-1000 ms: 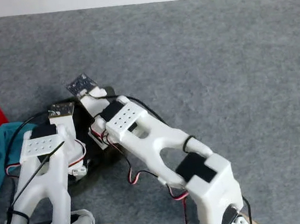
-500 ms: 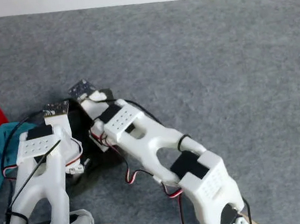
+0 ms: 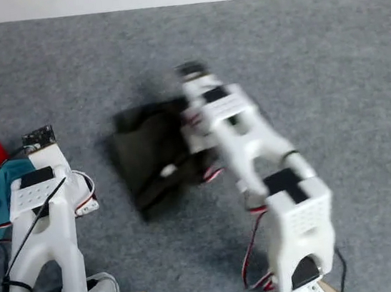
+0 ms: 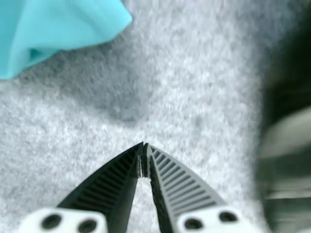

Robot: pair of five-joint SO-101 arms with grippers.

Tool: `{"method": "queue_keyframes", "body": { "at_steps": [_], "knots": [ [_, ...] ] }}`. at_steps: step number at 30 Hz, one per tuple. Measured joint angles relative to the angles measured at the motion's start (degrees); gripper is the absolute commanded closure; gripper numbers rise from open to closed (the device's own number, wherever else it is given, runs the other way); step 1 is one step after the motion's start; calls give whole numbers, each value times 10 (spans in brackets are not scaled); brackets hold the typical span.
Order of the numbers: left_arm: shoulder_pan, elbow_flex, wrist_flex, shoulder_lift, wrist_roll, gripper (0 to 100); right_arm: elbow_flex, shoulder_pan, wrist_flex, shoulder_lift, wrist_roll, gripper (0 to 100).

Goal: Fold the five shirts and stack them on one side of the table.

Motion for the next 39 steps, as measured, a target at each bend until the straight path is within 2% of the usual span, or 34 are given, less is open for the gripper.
{"method": "queue_keyframes", "body": {
  "at_steps": [8, 16, 20, 29, 33, 39],
  "knots": [
    [-5, 39, -78, 0, 20, 995, 43, 247, 4, -85, 26, 992],
    [-5, 44, -97, 0, 20, 995, 88, 510, -4, -133, 114, 992],
    [-5, 44, -97, 0, 20, 995, 127, 644, -53, -134, 155, 992],
    [-5, 46, -97, 0, 20, 995, 235, 919, -230, -135, 250, 992],
    [-5, 46, -97, 0, 20, 995, 239, 985, -273, -135, 261, 992],
    [-5, 50, -97, 0, 20, 995, 244, 993, -279, -135, 261, 983]
  ]
}}
